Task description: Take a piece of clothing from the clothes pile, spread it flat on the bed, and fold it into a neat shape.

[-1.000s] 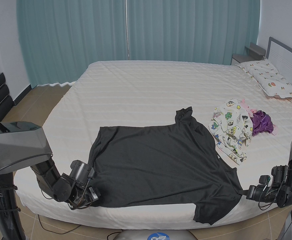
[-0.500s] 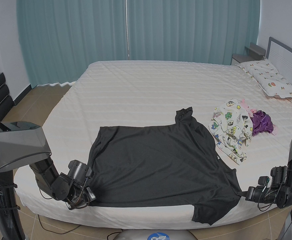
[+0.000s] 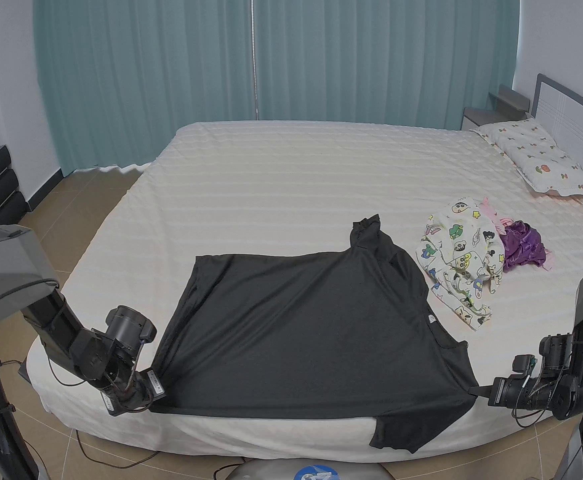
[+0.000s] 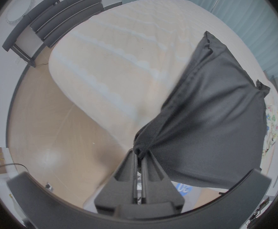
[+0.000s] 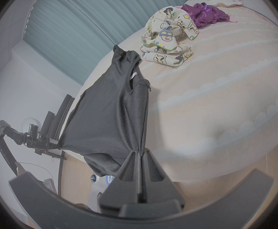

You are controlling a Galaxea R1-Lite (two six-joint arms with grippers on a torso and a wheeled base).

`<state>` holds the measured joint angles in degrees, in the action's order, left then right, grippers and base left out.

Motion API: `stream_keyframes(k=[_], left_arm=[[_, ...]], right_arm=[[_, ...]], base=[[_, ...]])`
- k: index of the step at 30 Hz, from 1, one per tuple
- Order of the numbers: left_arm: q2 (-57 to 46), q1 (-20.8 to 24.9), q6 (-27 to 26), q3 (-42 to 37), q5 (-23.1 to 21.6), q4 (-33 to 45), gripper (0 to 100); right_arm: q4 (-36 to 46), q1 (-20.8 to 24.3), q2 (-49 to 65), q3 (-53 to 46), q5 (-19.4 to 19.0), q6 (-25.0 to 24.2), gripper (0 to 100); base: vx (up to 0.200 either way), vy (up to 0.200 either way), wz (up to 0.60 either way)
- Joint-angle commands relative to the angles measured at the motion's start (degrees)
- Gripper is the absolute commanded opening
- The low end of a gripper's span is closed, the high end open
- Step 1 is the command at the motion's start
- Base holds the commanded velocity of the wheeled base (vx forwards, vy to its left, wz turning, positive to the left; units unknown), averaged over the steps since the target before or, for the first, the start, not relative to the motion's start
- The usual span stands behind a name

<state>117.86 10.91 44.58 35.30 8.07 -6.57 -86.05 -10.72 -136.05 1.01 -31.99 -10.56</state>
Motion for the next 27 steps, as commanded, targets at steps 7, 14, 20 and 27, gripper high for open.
stream_keyframes(k=[7,14,20,27], left_arm=[[1.1,-2.0,-2.9,0.9,-1.0,3.7,0],[2.7,-2.0,-3.1,0.8,-1.0,4.0,0],[2.7,-1.8,-3.0,0.8,-1.7,3.9,100],[0.4,-2.2,-2.7,1.2,-4.3,3.6,100]], right_arm=[[3.6,2.5,-0.4,-1.0,0.0,3.9,0],[2.2,3.9,-2.5,-1.0,0.6,4.8,0],[1.1,3.8,-2.6,-1.0,0.6,4.2,100],[-3.9,3.0,-1.7,-1.0,0.1,-0.2,100]], base=[[0.0,0.0,0.0],[0.0,0.0,0.0],[0.0,0.0,0.0],[0.0,0.0,0.0]])
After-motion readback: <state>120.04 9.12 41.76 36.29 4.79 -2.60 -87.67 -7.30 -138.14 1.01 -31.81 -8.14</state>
